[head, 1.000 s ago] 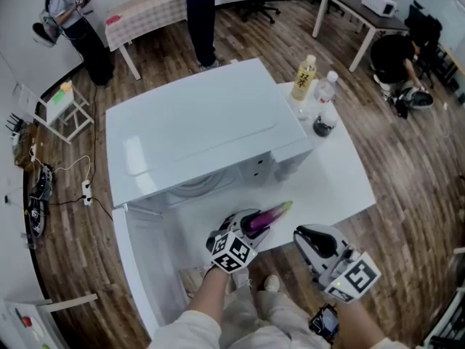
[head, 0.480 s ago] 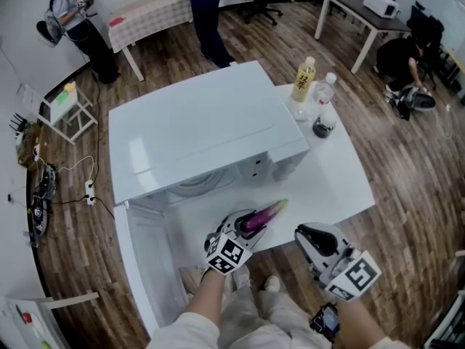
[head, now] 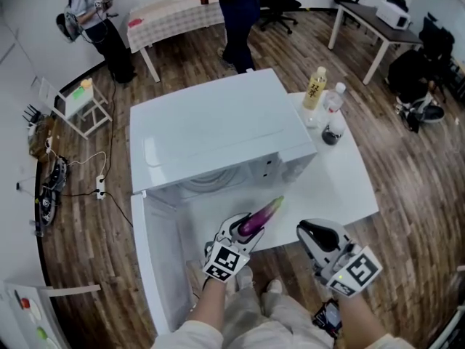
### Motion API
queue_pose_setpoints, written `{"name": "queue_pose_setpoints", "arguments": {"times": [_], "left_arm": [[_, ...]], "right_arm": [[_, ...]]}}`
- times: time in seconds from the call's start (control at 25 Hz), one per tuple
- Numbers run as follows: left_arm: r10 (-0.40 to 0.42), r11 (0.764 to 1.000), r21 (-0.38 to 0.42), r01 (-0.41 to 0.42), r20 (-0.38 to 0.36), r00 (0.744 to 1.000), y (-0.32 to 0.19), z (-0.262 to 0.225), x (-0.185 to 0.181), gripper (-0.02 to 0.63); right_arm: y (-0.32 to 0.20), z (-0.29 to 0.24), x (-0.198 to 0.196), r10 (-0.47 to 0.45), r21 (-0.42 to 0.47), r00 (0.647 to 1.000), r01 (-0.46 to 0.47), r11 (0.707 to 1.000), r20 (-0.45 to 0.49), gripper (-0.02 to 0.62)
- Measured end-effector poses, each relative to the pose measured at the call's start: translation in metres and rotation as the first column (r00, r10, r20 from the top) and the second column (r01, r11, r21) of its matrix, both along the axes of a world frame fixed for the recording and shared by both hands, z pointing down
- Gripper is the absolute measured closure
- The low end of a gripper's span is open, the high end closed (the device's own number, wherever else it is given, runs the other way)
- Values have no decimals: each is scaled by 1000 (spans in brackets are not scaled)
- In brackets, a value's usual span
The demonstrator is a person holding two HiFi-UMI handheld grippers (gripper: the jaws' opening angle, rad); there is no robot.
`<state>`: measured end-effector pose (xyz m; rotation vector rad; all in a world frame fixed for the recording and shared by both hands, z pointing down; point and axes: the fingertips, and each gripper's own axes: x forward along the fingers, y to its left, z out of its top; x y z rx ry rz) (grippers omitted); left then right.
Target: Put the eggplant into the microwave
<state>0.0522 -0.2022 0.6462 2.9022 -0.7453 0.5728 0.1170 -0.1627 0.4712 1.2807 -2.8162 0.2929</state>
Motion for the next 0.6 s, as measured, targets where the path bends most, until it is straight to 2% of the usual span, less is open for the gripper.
{"name": "queue_pose_setpoints", "arguments": {"times": [0.28,0.6], "left_arm": [[-132,991,15,134,-86,987,-3,-31,-33,390],[-277,959,21,282,-140,951,-19,-47,-70,390]], "right_arm": [[1,-8,-15,-49,20,998,50,999,-28,560],[5,-15,-34,-94,26,995,95,995,-41,560]]}}
